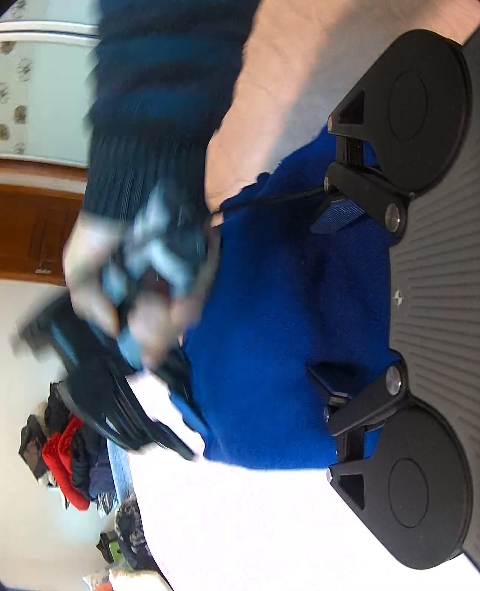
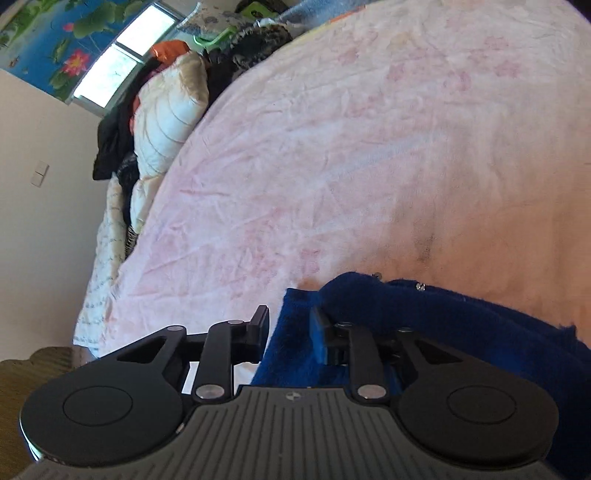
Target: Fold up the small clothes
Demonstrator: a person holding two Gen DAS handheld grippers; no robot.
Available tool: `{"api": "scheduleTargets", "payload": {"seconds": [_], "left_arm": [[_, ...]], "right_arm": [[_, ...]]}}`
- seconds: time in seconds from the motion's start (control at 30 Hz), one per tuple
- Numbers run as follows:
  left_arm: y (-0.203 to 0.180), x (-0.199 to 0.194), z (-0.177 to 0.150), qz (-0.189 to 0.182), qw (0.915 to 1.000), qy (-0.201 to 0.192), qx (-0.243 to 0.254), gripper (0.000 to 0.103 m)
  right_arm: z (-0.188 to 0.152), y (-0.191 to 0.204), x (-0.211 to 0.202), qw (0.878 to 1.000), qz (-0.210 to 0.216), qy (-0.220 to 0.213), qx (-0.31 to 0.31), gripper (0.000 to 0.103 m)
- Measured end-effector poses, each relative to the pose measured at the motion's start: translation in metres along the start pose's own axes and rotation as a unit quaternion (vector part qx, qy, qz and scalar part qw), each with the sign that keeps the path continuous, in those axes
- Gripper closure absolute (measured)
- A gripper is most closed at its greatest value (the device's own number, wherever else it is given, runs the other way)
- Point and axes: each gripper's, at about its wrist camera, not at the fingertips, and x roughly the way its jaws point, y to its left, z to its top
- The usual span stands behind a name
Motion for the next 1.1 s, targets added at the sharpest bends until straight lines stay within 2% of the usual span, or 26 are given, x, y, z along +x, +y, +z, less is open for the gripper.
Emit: {"api": "scheduleTargets", "payload": {"seconds": [0.03,0.1,0.2,0.27,0.3,0.37,0.4,0.47,0.5,0.53,0.6,0.7,0.77,0.9,0.97,1.1], "left_arm": [[0.001,-0.008,0.000,0.003,1.0000,-0.005,-0.007,0.025],[0.004,-0.026,0.000,0.009,0.9997,-0.017,-0.014,0.025],[0.007,-0.040,-0.005,0.006,0.9998,-0.017,-0.012,0.025],[0.008,-0.036,-0.011,0.003,1.0000,0.003,-0.006,0.025],[0.008,-0.032,-0.014,0.007,0.9999,0.014,-0.003,0.025],[0.009,-0.021,-0.021,0.009,0.9992,0.039,-0.001,0.025],[0.009,-0.015,-0.024,0.014,0.9991,0.040,0.001,0.025],[0.006,-0.011,-0.027,0.022,0.9992,0.032,0.011,0.022],[0.004,-0.012,-0.025,0.027,0.9989,0.036,0.011,0.022],[0.003,-0.014,-0.022,0.028,0.9988,0.038,0.009,0.022],[0.005,-0.023,-0.019,0.032,0.9988,0.037,0.000,0.022],[0.005,-0.035,-0.019,0.033,0.9988,0.032,-0.015,0.022],[0.007,-0.037,-0.020,0.038,0.9982,0.039,-0.023,0.022],[0.006,-0.026,-0.026,0.061,0.9960,0.061,-0.024,0.022],[0.004,-0.022,-0.029,0.065,0.9958,0.061,-0.020,0.022],[0.002,-0.020,-0.032,0.065,0.9959,0.056,-0.029,0.021]], "right_arm": [[-0.008,0.004,-0.019,1.000,0.014,-0.015,-0.007,0.057],[-0.031,0.006,-0.066,0.998,0.038,-0.052,-0.018,0.042],[-0.077,-0.009,-0.118,0.993,0.075,-0.083,0.022,0.029],[-0.109,-0.025,-0.131,0.991,0.095,-0.070,0.066,0.028],[-0.125,-0.032,-0.132,0.990,0.090,-0.064,0.083,0.028],[-0.151,-0.046,-0.130,0.992,0.052,-0.066,0.092,0.031],[-0.158,-0.056,-0.122,0.990,0.046,-0.077,0.104,0.045],[-0.164,-0.077,-0.120,0.981,0.060,-0.096,0.158,0.061],[-0.163,-0.079,-0.123,0.978,0.062,-0.096,0.173,0.063],[-0.163,-0.077,-0.126,0.977,0.058,-0.101,0.179,0.062],[-0.166,-0.058,-0.137,0.980,0.046,-0.121,0.152,0.040],[-0.176,-0.034,-0.147,0.983,0.058,-0.132,0.110,0.027],[-0.184,-0.026,-0.145,0.987,0.050,-0.121,0.095,0.027],[-0.200,-0.028,-0.131,0.992,-0.022,-0.101,0.075,0.026],[-0.211,-0.040,-0.128,0.990,-0.019,-0.112,0.078,0.034],[-0.215,-0.043,-0.132,0.989,-0.018,-0.118,0.087,0.036]]}}
